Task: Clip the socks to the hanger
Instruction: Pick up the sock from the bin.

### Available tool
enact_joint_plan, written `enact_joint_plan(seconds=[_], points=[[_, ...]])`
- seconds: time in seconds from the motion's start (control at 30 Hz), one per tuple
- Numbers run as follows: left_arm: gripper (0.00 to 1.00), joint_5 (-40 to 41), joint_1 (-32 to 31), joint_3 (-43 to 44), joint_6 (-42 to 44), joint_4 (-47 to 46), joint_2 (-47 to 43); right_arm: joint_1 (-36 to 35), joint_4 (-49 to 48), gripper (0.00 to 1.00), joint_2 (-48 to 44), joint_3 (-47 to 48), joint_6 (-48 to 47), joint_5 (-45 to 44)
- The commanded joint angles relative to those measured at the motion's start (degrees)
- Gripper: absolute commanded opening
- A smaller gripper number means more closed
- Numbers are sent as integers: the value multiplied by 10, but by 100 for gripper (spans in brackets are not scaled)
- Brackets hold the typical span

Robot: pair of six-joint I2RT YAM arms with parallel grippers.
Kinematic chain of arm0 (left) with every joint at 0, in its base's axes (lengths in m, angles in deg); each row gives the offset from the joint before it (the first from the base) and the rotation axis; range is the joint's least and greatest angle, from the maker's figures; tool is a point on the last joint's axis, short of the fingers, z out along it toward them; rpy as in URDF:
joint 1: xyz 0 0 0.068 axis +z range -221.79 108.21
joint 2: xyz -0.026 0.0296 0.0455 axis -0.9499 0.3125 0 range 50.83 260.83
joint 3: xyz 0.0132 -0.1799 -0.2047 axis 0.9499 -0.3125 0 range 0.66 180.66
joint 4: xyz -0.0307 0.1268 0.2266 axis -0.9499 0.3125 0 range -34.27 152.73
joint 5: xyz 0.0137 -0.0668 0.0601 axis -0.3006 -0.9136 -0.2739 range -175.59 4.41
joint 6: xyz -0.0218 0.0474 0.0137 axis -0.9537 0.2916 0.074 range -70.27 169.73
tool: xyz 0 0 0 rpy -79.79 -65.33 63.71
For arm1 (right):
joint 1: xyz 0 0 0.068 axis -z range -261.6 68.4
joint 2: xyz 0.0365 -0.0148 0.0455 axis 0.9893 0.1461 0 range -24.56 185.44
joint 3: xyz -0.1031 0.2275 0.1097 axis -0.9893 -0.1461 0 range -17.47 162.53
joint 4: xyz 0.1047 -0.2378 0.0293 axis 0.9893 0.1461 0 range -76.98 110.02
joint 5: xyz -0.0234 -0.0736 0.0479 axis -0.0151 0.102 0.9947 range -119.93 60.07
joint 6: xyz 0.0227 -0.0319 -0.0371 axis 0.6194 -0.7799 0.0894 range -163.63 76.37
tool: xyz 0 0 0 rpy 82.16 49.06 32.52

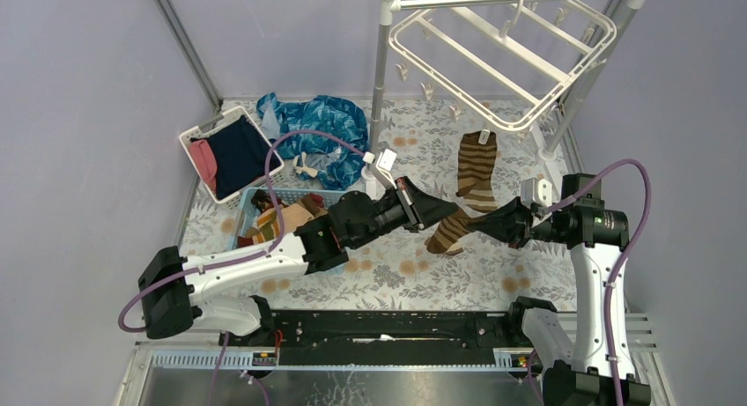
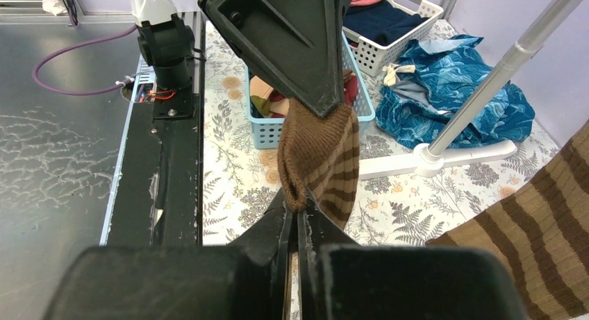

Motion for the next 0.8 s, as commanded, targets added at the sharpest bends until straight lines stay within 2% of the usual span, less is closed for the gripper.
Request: enact_joint_plan(seconds=[0.0, 0.1, 0.17, 0.2, 0.27, 0.43, 0.5, 0.6, 0.77], points=[[28, -1, -4, -18, 42, -37, -28, -3, -19, 0, -8, 9, 27, 16], [65, -16, -3, -58, 134, -51, -65, -3, -16, 0, -9, 6, 32, -1], [84, -35, -3, -99, 235, -71, -102, -4, -17, 0, -9, -1, 35, -7], [91, -51, -3, -120, 294, -84, -121, -5, -17, 0, -10, -5, 34, -10], [98, -78, -3, -171, 416, -109, -158, -10, -20, 0, -14, -15, 34, -14], [99, -154, -3, -279, 648, -228, -207, -26, -18, 0, -21, -39, 16, -24], [99, -184, -2, -294, 707, -265, -200, -37, -17, 1, -20, -46, 7, -29], [99, -230, -2, -279, 756, -280, -170, -55, -9, 2, -17, -50, -12, -39], [98, -314, 11, -235, 782, -278, -108, -75, 16, 2, -12, -56, -54, -49]])
